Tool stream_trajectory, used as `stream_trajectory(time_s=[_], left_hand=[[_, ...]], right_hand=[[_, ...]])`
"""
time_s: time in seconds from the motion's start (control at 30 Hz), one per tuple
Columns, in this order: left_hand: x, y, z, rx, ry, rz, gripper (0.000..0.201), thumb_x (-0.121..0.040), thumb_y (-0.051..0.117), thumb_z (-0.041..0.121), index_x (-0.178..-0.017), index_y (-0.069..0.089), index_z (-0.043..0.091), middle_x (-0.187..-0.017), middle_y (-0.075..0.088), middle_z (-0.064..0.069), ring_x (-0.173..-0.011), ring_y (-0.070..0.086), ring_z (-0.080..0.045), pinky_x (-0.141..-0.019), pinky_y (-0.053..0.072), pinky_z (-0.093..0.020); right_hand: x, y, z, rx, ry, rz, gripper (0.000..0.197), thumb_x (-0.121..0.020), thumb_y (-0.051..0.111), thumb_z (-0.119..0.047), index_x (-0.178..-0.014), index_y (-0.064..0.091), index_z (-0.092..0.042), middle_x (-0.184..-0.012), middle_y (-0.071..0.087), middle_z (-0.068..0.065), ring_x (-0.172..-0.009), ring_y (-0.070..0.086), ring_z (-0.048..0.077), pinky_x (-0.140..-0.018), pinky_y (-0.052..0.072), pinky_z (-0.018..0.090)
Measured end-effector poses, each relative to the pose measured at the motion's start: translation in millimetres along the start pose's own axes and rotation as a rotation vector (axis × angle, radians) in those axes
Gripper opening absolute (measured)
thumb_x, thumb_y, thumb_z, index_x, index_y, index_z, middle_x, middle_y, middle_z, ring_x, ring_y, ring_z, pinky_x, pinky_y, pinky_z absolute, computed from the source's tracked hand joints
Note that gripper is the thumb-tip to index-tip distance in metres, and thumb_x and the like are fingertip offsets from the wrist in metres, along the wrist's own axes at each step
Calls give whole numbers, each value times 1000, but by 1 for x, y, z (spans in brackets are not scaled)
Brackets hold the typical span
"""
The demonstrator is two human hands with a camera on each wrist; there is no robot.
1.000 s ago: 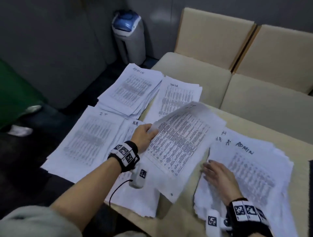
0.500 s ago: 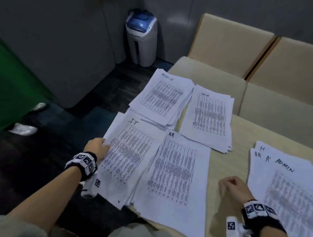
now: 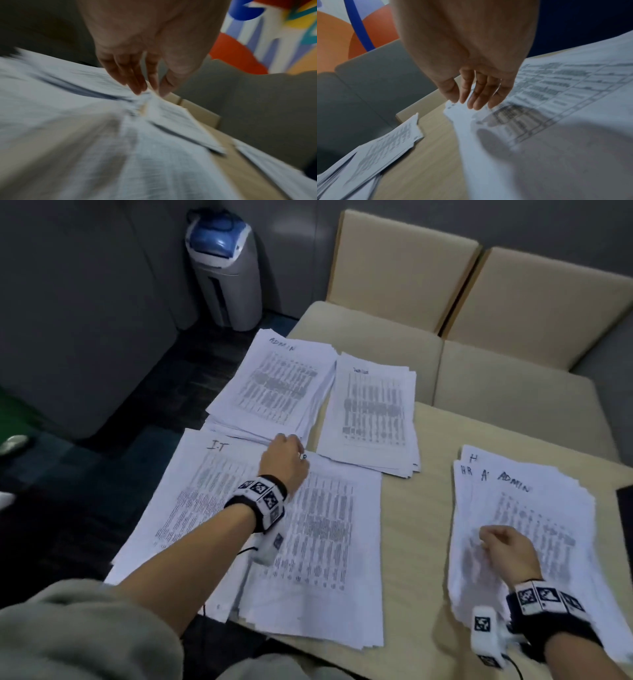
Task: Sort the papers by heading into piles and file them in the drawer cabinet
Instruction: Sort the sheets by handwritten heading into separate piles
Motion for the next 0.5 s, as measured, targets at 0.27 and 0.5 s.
stream_trajectory(time_s=[0.27,0.5], left_hand=[[34,149,224,126,302,-399,18,-90,62,24,-101,66,10,-106,68,-7,-97,63,-26,-83,52,-35],[65,243,277,-16,173,-485,39,-94,57,31,-122,55,4,-122,59,-13,-110,55,-30,-92,46,-35]], right_hand=[[-38,-102,79,159,176,220,39,-86,72,-34,-111,63,-6,-113,65,19,-100,60,36,-87,46,39],[-78,-134,108,116,220,146,68,-77,78,-49,-122,55,-4,-122,61,18,-114,58,37,-90,45,36]])
Point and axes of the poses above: each hand's wrist, its own x-axis away from the middle knuckle, its own y-axis out of the palm, z = x × y, the point moved 5 cm from there along -x, towards the middle knuckle
